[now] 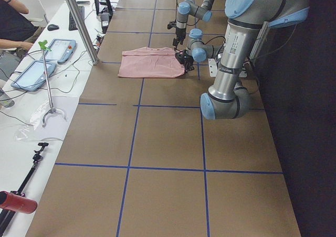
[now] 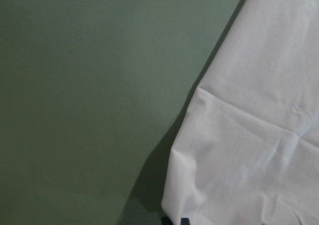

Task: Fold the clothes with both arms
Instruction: 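Move the right gripper to the shirt's near corner by the collar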

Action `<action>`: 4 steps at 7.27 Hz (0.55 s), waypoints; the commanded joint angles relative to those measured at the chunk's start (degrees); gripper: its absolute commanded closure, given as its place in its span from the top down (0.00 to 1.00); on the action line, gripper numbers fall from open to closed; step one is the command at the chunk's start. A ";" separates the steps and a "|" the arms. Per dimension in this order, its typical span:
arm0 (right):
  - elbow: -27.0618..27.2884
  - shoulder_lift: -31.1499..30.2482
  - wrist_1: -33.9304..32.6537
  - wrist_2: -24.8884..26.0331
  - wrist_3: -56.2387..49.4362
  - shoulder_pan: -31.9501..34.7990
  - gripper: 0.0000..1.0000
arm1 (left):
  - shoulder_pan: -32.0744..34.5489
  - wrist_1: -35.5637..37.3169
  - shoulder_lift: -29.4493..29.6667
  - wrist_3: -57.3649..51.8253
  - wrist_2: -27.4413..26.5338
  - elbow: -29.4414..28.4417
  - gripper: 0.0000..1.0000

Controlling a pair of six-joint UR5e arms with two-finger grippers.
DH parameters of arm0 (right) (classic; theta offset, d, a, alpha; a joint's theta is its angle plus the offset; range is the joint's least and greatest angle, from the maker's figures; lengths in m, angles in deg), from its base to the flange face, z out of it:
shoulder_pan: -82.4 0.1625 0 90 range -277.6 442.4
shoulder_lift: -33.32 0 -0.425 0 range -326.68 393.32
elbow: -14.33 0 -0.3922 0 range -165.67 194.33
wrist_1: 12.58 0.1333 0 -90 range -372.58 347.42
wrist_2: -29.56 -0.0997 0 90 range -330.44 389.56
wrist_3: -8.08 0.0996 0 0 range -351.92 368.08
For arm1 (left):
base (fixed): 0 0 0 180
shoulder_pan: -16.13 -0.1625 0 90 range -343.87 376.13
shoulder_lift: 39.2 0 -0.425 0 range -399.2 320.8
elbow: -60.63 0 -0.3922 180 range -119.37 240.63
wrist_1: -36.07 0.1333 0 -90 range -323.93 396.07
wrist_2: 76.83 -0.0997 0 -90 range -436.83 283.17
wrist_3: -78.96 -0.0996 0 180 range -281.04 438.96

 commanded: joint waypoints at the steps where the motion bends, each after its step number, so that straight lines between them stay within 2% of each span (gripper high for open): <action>1: -2.34 0.79 0.05 0.51 0.37 -0.83 1.00 | 0.00 -0.02 0.00 0.00 0.01 0.11 0.00; 4: -4.11 1.67 0.23 0.43 0.19 -0.92 1.00 | 0.00 -0.02 0.00 0.00 0.01 0.20 0.00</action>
